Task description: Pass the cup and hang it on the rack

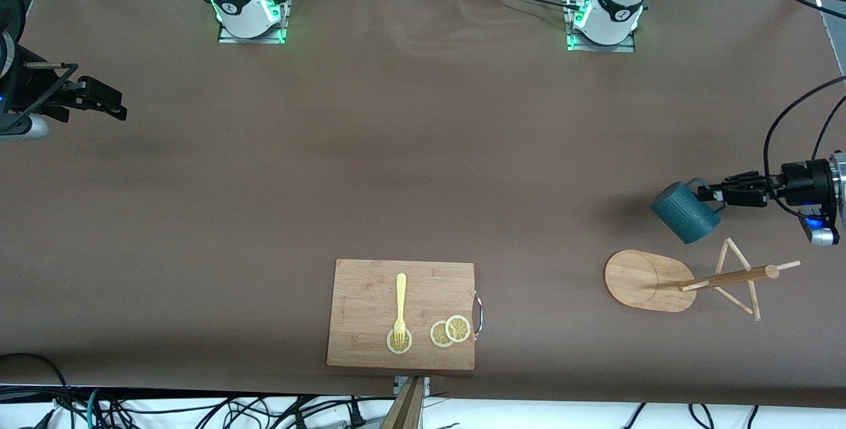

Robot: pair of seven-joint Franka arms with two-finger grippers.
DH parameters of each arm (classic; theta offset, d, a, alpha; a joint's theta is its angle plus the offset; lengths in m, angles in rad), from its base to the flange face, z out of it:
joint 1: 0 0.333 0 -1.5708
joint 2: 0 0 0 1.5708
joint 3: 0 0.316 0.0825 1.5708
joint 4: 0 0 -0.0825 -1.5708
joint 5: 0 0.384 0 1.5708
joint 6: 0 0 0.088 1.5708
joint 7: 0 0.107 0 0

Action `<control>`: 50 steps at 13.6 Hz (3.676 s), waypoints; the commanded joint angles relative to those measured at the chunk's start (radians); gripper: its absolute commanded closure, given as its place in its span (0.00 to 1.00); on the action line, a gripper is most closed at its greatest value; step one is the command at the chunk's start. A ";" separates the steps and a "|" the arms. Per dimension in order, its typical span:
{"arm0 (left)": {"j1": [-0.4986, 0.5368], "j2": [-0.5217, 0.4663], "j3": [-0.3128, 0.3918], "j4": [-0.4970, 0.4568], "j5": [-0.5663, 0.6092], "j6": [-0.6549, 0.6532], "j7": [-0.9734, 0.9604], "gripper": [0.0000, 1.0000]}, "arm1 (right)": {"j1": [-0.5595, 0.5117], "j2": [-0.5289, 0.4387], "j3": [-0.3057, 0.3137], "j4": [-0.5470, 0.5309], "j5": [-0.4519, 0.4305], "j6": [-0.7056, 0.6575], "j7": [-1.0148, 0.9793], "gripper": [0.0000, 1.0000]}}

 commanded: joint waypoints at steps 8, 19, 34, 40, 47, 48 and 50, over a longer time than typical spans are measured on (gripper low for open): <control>0.003 0.072 -0.011 0.174 -0.003 -0.073 -0.088 1.00 | -0.014 -0.009 0.010 0.006 0.016 -0.005 -0.008 0.00; 0.035 0.205 -0.005 0.335 -0.008 -0.085 -0.086 1.00 | -0.014 -0.009 0.010 0.006 0.018 -0.005 -0.009 0.00; 0.054 0.221 -0.005 0.337 -0.029 -0.085 -0.043 0.00 | -0.014 -0.009 0.010 0.006 0.018 -0.010 -0.008 0.00; 0.043 0.198 -0.013 0.376 0.063 -0.128 -0.037 0.00 | -0.014 -0.009 0.010 0.006 0.018 -0.013 -0.008 0.00; -0.069 -0.032 -0.048 0.227 0.568 -0.078 0.222 0.00 | -0.014 -0.009 0.009 0.006 0.017 -0.016 -0.012 0.00; -0.109 -0.063 -0.048 0.208 0.626 -0.065 0.222 0.00 | -0.014 -0.009 0.009 0.006 0.015 -0.016 -0.017 0.00; -0.201 -0.129 -0.048 0.161 0.760 -0.045 0.214 0.00 | -0.014 -0.009 0.010 0.006 0.013 -0.016 -0.017 0.00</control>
